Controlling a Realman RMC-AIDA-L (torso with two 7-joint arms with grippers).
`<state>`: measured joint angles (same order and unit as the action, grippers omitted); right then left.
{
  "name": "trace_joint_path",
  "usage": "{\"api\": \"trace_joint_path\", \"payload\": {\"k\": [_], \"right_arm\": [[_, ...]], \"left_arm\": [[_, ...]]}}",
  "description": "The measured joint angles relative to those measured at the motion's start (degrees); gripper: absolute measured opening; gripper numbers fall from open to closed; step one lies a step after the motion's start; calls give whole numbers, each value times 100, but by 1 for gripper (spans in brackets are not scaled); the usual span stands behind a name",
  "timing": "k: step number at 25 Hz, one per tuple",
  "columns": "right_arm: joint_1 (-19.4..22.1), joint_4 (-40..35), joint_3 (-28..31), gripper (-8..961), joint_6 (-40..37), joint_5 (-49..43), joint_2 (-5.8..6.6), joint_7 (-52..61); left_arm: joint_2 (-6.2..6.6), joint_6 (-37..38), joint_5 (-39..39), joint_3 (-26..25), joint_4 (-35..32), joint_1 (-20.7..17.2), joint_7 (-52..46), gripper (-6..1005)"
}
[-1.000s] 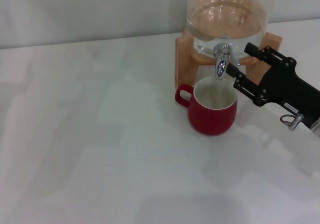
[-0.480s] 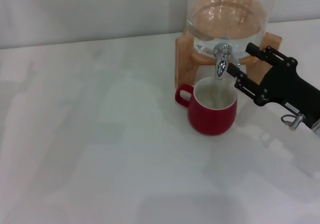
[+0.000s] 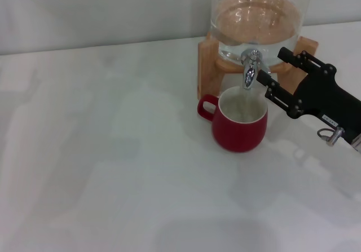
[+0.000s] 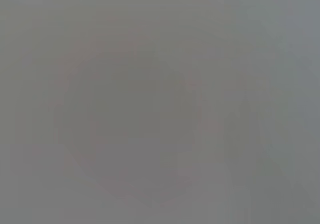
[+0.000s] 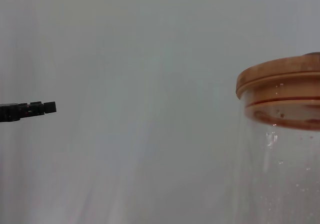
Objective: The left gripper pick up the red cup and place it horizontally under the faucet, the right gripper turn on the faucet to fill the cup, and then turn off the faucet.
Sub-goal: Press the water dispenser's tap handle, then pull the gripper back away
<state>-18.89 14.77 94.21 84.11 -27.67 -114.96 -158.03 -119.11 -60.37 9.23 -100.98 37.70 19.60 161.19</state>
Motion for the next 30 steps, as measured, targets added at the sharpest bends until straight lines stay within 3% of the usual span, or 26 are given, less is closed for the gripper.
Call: {"api": "trace_joint_path", "payload": {"k": [30], "right_arm": [[0,0,0,599,6,-2,-9,16]], "left_arm": [[2,8,0,-18,0,18,0,862]]}}
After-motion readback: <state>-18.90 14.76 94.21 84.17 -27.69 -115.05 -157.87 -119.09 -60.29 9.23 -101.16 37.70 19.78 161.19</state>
